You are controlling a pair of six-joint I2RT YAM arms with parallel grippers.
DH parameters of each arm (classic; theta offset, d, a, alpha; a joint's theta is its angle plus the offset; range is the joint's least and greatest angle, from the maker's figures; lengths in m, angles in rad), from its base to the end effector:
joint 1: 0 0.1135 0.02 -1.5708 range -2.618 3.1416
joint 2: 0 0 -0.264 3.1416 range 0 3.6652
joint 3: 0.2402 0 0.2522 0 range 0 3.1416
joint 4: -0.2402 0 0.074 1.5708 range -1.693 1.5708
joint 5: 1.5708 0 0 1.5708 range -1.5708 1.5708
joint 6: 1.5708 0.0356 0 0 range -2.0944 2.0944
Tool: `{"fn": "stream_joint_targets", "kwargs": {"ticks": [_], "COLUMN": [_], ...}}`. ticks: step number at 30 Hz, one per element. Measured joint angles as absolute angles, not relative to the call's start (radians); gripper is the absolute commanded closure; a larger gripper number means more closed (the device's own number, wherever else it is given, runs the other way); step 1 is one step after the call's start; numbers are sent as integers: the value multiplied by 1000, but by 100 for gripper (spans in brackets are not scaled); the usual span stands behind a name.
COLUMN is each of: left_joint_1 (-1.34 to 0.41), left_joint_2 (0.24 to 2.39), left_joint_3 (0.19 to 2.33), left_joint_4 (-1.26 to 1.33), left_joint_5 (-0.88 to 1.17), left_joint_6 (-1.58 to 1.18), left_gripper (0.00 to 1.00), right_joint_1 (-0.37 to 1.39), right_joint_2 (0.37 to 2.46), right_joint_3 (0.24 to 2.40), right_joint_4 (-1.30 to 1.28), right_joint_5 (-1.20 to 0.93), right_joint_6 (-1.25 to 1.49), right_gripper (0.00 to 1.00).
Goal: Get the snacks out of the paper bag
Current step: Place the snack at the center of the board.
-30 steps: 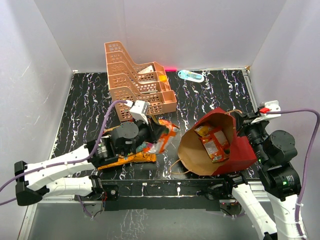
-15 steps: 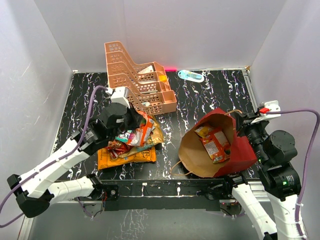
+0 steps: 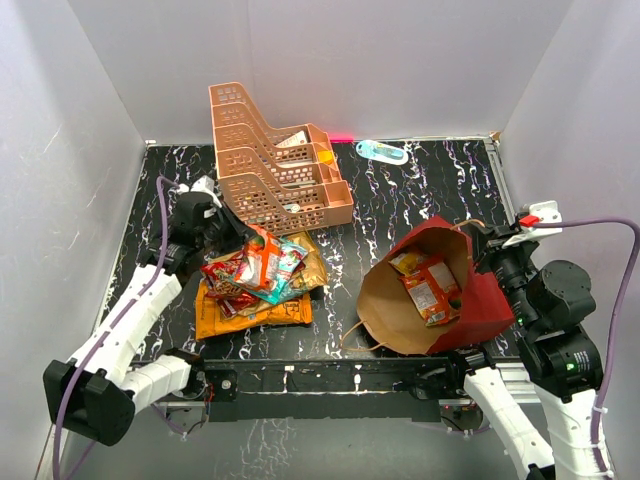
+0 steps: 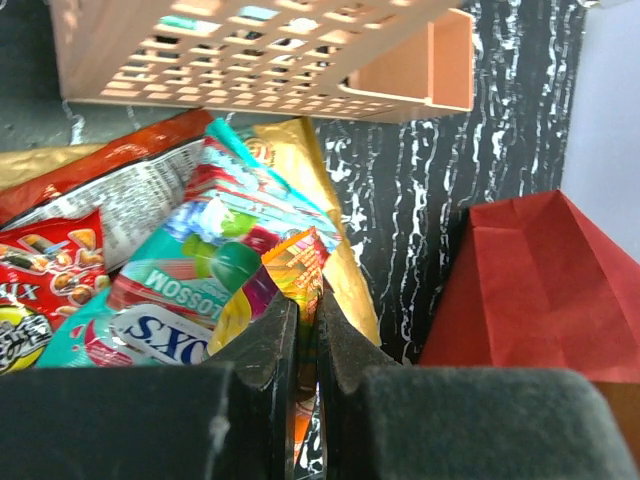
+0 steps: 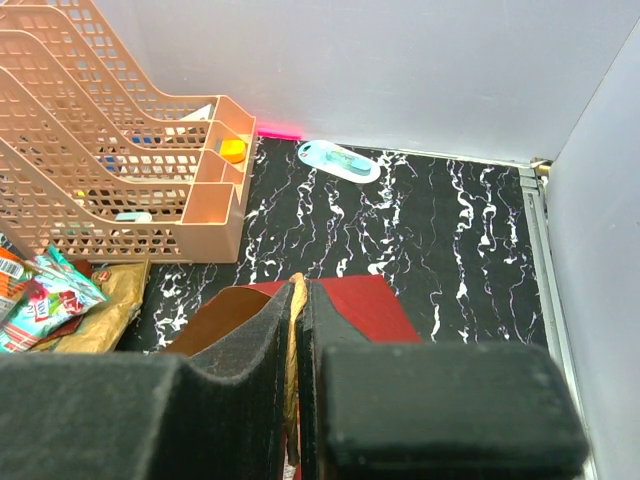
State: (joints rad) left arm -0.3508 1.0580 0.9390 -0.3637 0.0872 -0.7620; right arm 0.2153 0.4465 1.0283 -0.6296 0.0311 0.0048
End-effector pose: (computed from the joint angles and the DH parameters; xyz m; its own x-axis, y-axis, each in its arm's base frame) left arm 0.2222 -0.0846 0.3232 -0.6017 -0.5122 -0.6129 -0.0008 0.7678 -0.6407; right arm 0.0618 0.0124 0.4070 -0.0476 -0.0055 -0.9989 -0.1830 0.9831 0.0033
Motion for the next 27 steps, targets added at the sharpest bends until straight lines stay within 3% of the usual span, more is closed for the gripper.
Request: {"fn": "stream_joint_targets", "kwargs": {"ticks": [14, 27], "left_joint_1": [-221, -217], "left_joint_2": [1055, 1057], "left_joint_3": [839, 729], "left_joint_4": [-344, -366], "left_joint_5": [138, -16], "left_joint_6": [-751, -660], "left_gripper": [100, 100], "right_joint_1": [215, 215], "right_joint_2": [451, 451], "right_joint_3": [1038, 1038], "right_joint_4": [-633, -632], "right_joint_5": [31, 27], "right_joint_6": [0, 1], "right_gripper": [92, 92]}}
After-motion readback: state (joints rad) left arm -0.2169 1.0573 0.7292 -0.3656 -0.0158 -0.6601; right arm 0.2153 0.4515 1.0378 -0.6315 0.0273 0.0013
